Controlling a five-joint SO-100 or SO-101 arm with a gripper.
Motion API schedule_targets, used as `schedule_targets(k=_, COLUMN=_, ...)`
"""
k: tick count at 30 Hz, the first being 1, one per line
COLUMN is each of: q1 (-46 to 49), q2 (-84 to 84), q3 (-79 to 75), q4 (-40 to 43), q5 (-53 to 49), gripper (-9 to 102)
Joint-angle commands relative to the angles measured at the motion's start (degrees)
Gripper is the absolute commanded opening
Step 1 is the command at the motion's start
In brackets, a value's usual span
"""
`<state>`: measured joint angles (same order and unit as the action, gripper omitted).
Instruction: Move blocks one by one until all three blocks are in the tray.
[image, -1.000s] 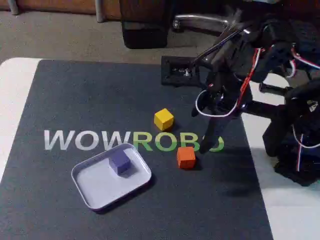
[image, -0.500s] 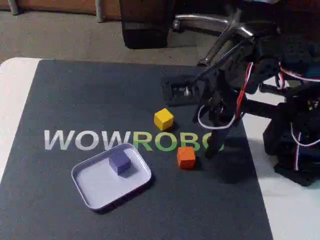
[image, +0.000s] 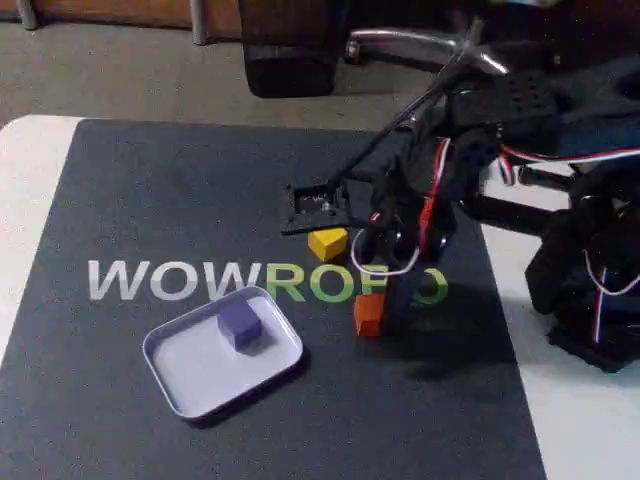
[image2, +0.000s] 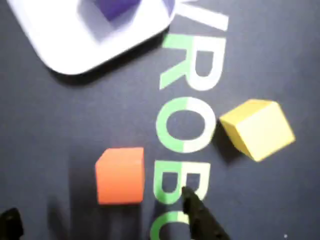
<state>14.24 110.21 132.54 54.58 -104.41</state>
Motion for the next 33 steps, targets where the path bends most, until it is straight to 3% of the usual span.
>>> schedule_targets(k=1, q1=0.6, q2=-1.0, q3=-2.7, q4=-0.9, q5=-0.3, gripper=36)
schedule_targets(k=25, q1=1.8, q2=-13.1, q3=-9.0, q4=-1.4, q5=-1.6, gripper=34)
schedule_targets(k=33, q1=1.9, q2=-13.5, q3=-8.7, q4=-1.4, q5=-2.2, gripper=25)
